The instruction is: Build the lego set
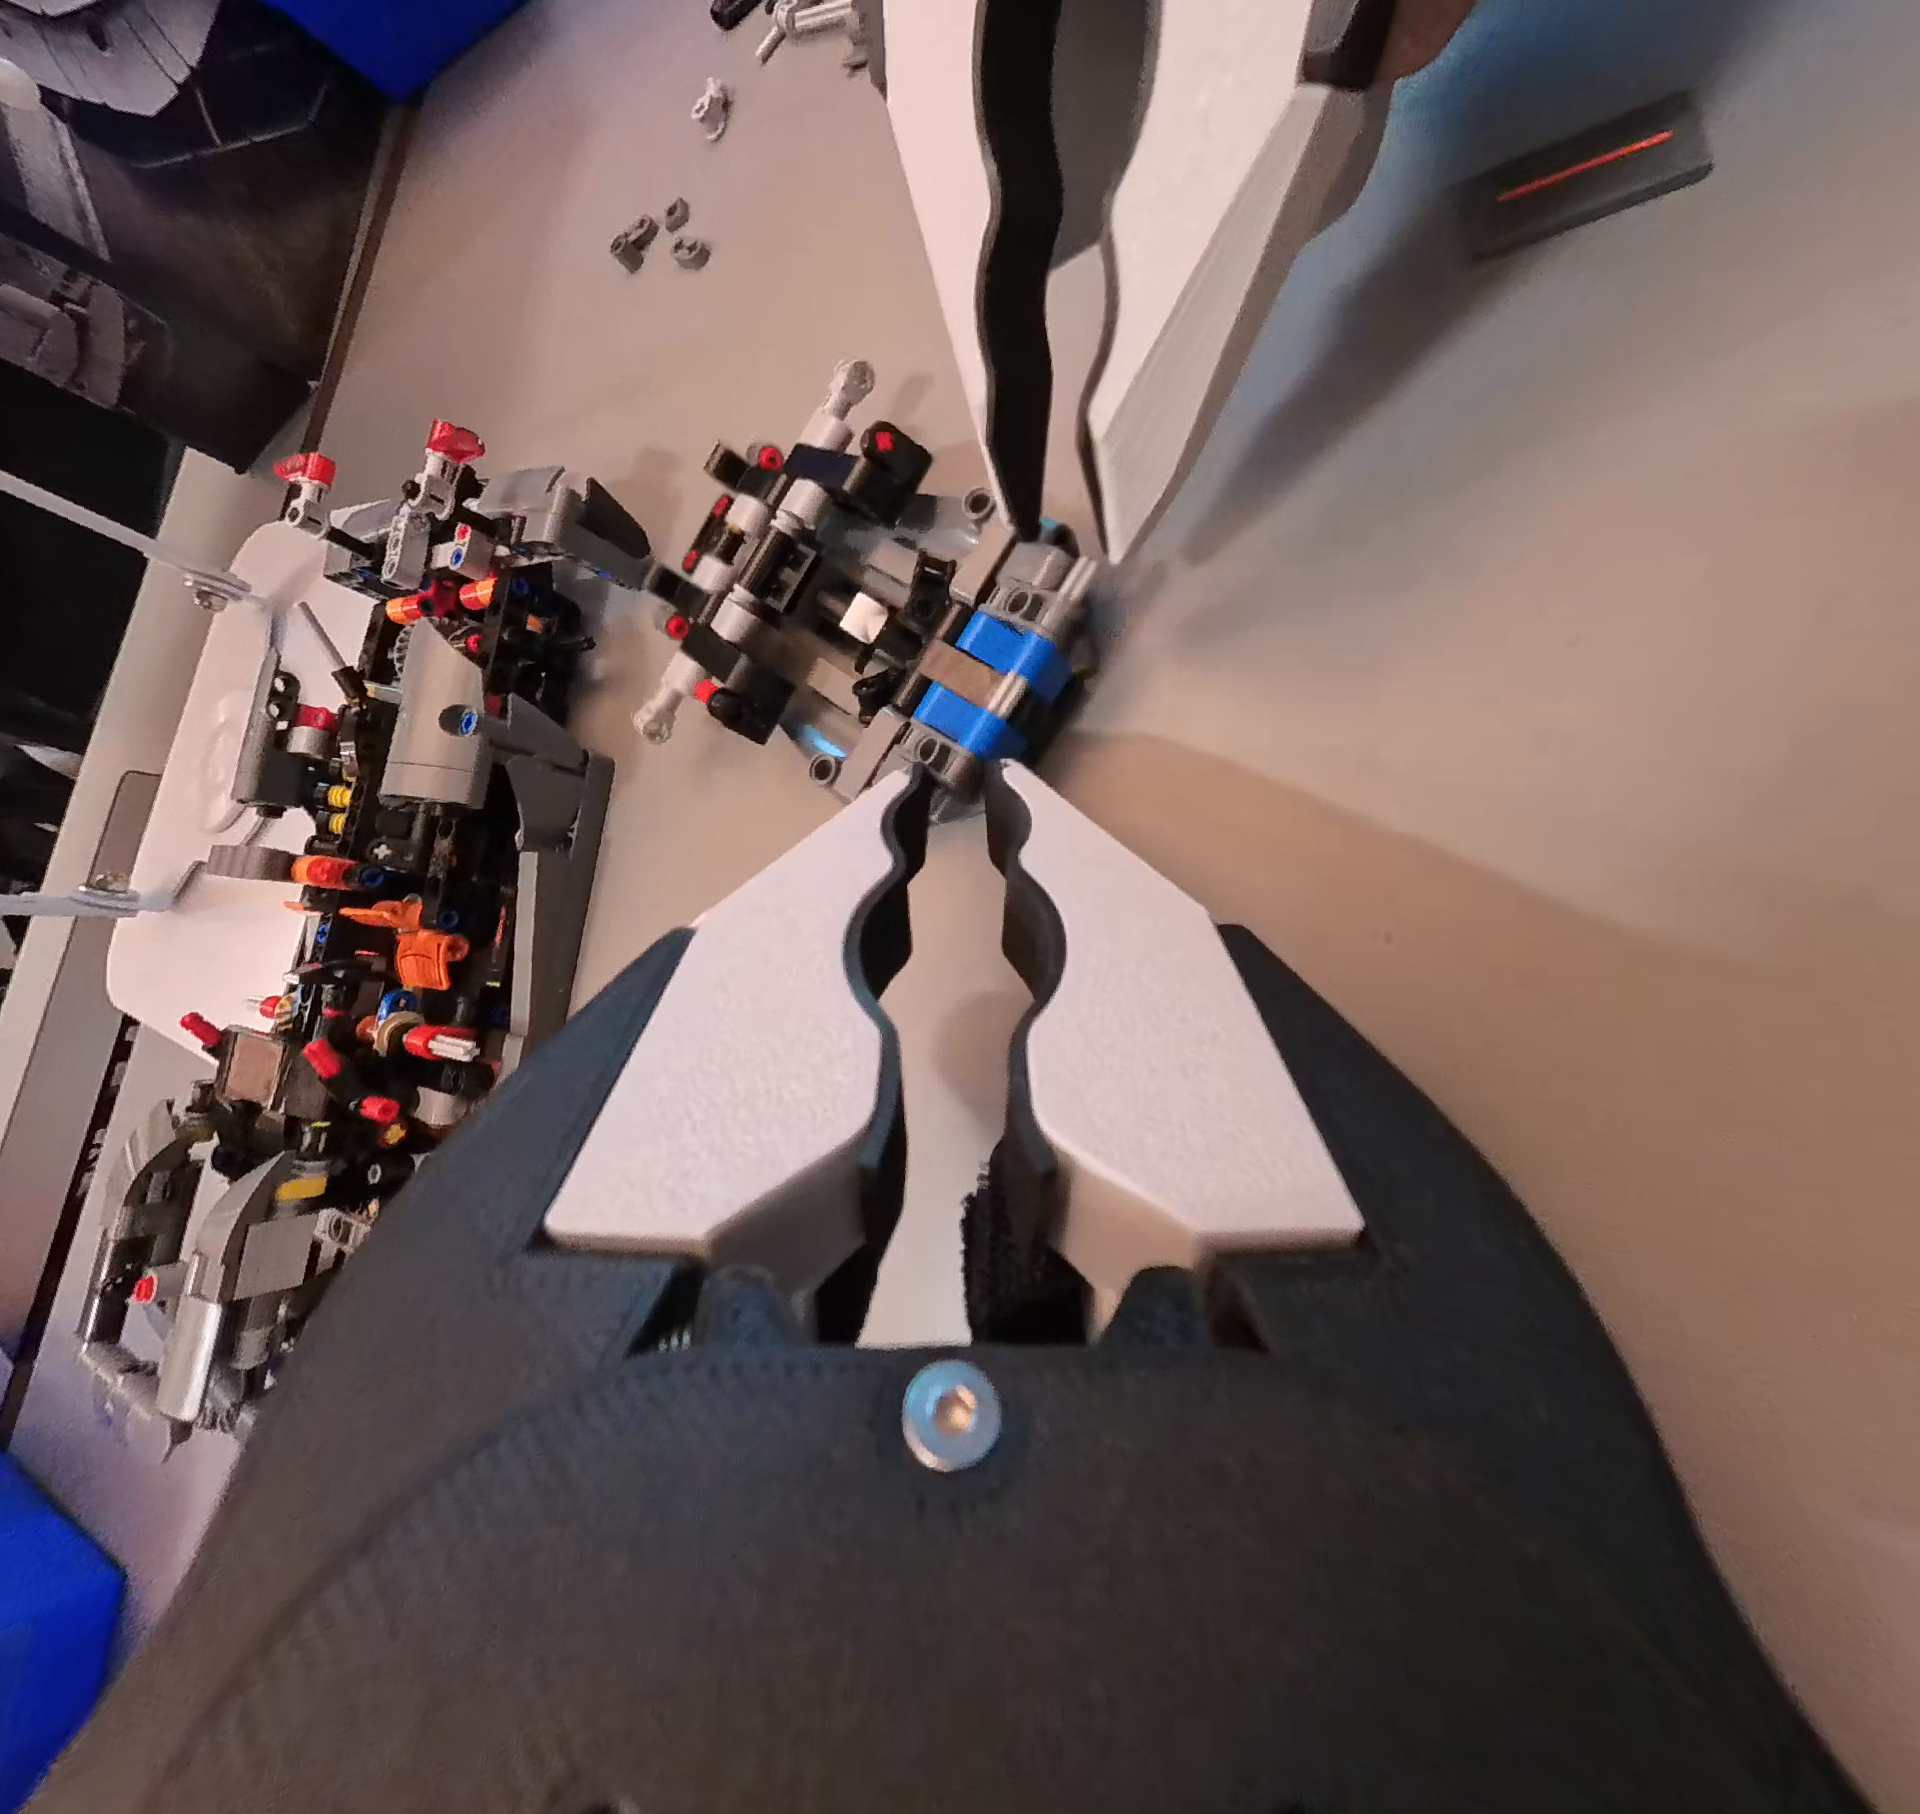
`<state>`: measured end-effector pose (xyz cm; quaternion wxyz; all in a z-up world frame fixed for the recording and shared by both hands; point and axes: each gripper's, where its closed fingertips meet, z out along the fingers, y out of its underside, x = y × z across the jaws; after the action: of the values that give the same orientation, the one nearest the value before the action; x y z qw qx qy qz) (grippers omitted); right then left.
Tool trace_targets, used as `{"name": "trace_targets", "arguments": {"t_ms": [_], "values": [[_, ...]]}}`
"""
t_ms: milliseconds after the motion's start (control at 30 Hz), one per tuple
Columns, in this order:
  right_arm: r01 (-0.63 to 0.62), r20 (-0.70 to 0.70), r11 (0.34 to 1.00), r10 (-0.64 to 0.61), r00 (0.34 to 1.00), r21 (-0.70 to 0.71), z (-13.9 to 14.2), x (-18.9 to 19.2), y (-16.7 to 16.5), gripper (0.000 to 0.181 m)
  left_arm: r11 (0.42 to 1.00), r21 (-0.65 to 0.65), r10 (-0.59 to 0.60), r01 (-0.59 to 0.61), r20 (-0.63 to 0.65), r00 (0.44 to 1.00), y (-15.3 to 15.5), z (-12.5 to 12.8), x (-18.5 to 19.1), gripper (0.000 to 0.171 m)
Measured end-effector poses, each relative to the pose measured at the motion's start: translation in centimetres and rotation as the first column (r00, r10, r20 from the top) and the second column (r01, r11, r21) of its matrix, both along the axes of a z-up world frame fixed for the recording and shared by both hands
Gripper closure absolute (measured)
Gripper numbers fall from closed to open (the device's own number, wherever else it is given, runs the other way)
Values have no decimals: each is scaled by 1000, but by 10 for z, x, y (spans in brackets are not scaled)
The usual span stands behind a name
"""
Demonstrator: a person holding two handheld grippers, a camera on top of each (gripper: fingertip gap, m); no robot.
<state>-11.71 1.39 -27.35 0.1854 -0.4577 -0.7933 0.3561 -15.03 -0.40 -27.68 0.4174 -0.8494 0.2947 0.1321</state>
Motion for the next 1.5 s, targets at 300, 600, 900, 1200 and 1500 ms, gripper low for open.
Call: {"name": "trace_targets", "arguments": {"t_ms": [300, 600, 900, 1200, 1500], "values": [[-2, -1, 1000, 2, 1000, -3, 0, -3, -4, 164, 1000, -3, -9, 9, 0, 1000, 0, 1, -1, 163], [8, -7, 1000, -8, 1000, 7, 2, -3, -2, 159, 1000, 16, -18, 18, 4, 1000, 1, 4, 4, 166], [18, -6, 999, -18, 1000, 30, 2, -4, -2, 160, 999, 28, -33, 33, -11, 999, 0, 7, 1, 166], [49, -17, 996, -48, 999, 69, 3, -11, 2, 154, 992, 31, -121, 123, -51, 991, 10, 17, -3, 167], [87, -2, 992, -88, 996, 89, -1, -9, 7, 159, 985, 76, -159, 158, 11, 987, 15, 15, 4, 169]]}}
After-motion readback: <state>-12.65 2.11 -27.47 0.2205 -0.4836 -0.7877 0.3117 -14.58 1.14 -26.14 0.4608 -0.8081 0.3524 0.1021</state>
